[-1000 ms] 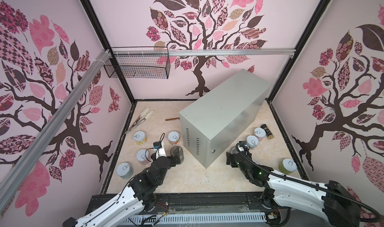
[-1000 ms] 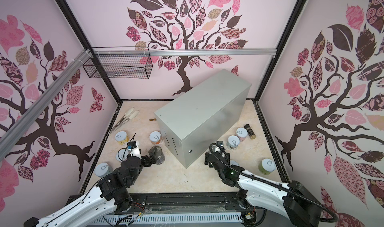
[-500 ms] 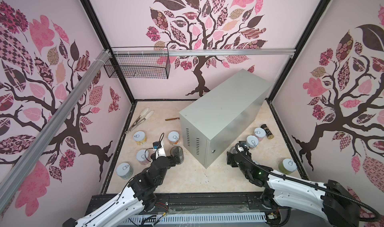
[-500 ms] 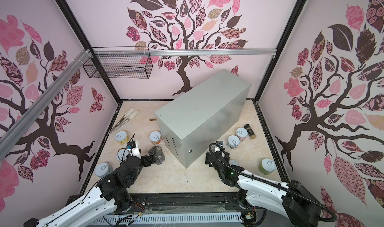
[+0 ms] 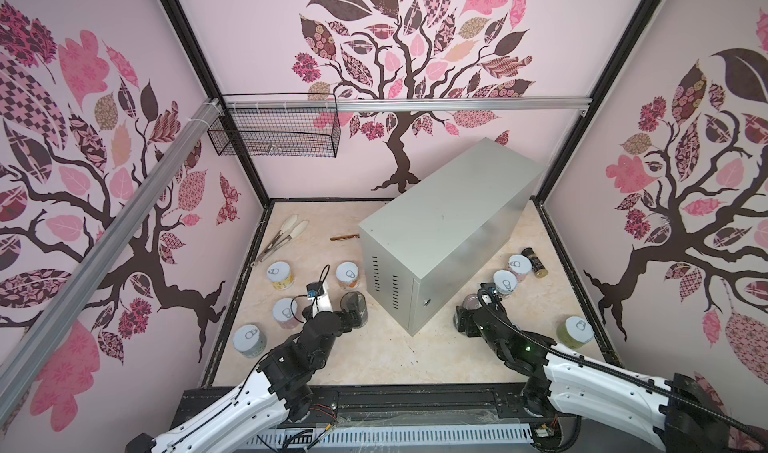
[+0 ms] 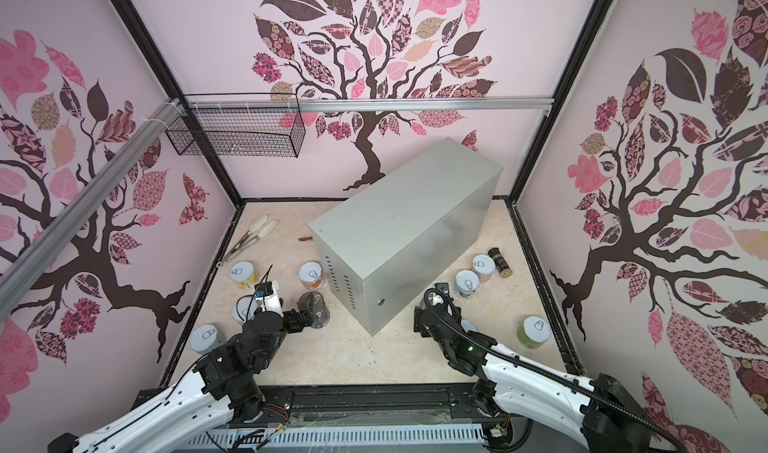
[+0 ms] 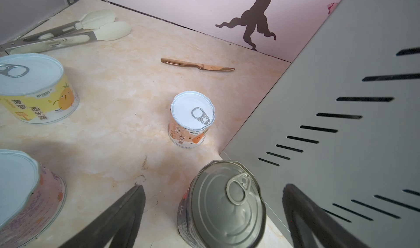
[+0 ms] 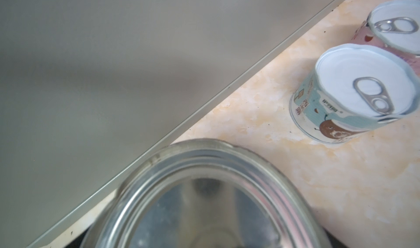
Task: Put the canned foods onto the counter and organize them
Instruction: 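Carry the silver can with the right gripper up over the cabinet top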
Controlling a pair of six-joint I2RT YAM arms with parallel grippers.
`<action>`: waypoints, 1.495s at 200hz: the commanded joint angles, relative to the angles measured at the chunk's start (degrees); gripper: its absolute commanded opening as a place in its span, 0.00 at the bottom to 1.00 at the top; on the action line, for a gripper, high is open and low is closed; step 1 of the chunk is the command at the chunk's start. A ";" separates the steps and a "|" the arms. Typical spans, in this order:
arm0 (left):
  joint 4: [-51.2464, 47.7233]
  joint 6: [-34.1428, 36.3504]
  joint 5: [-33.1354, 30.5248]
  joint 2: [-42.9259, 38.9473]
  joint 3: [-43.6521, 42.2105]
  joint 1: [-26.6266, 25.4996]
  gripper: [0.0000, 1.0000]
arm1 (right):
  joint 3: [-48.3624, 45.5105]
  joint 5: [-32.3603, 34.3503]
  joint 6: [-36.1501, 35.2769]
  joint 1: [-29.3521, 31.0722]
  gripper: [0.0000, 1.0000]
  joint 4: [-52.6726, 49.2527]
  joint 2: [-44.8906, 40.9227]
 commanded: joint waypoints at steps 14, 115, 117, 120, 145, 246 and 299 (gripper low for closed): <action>-1.06 -0.83 2.46 -0.19 2.62 0.24 0.98 | 6.48 -0.14 0.65 -0.10 0.43 -4.62 -3.07; -6.23 2.24 3.61 0.76 11.50 -0.99 0.98 | 18.20 -0.34 -2.65 -0.15 0.31 -14.49 -2.94; -6.32 2.36 3.75 0.92 11.78 -0.99 0.98 | 18.70 -0.32 -2.82 -0.17 0.31 -14.90 -2.94; -6.38 2.54 3.89 1.18 12.17 -1.07 0.98 | 19.08 -0.32 -2.92 -0.20 0.30 -15.19 -2.93; -7.75 3.55 4.65 3.95 15.46 -1.57 0.98 | 24.87 -0.23 -4.51 -0.17 0.27 -19.99 -2.77; -14.27 8.92 6.15 4.68 24.74 -2.13 0.98 | 51.34 -0.67 -10.93 -0.19 0.27 -42.24 1.73; -20.64 10.96 9.72 7.75 29.59 -2.13 0.98 | 64.02 0.06 -14.26 -0.22 0.25 -50.49 4.31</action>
